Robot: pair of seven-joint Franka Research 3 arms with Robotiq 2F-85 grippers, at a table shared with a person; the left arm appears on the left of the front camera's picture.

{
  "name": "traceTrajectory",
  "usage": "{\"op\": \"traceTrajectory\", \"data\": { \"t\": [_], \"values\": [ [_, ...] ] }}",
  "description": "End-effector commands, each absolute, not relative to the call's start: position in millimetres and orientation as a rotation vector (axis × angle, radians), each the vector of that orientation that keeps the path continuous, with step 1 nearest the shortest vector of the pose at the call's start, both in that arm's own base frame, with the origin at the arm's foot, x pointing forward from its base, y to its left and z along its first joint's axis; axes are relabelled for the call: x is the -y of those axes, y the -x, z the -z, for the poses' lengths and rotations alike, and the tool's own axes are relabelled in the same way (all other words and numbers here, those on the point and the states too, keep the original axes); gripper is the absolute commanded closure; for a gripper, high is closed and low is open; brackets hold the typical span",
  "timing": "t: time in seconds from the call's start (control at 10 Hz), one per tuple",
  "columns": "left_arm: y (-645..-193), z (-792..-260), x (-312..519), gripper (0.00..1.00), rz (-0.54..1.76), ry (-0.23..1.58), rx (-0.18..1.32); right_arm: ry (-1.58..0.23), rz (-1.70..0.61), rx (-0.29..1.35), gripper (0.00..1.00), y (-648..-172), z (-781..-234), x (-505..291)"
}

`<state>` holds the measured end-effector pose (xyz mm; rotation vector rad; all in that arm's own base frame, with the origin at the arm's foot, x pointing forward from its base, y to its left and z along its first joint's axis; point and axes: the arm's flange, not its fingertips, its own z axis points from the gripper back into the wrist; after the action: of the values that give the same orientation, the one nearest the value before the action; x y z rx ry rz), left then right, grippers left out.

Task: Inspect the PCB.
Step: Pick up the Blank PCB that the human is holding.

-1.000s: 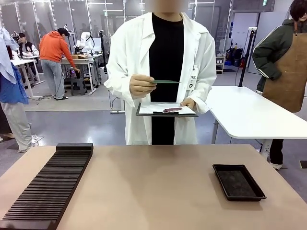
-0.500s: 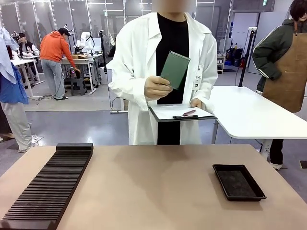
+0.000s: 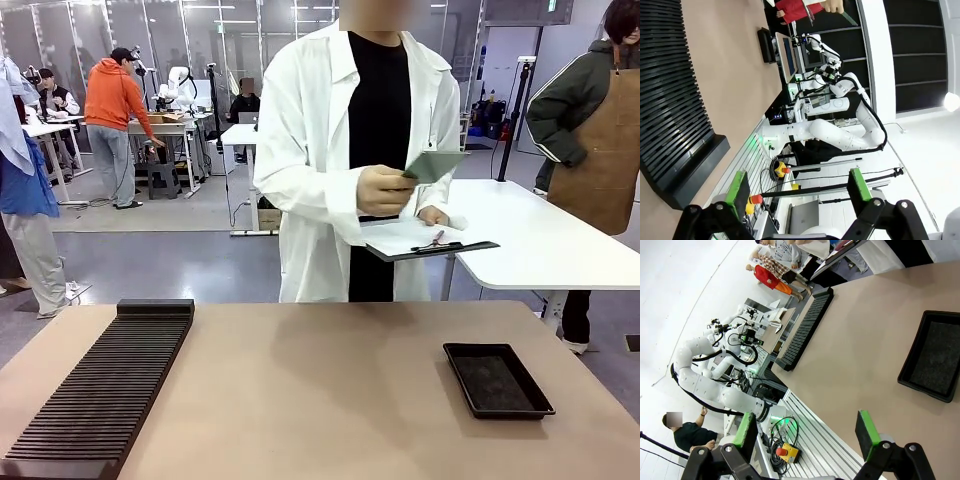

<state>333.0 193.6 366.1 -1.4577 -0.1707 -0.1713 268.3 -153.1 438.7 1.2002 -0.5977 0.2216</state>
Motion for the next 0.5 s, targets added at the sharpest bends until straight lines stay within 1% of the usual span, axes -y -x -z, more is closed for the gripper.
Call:
{"op": "traceTrajectory", "data": {
  "t": [0.0,0.4],
  "values": [
    [-330.9,-368.6,-191.9,0.00,0.171,1.446,0.165,-1.204,-0.232,0.613,0.00,-269.4,-440.0,154.1],
    [-330.9,-368.6,-191.9,0.00,0.171,1.446,0.165,-1.204,-0.232,0.613,0.00,-269.4,-440.0,154.1]
  ]
}}
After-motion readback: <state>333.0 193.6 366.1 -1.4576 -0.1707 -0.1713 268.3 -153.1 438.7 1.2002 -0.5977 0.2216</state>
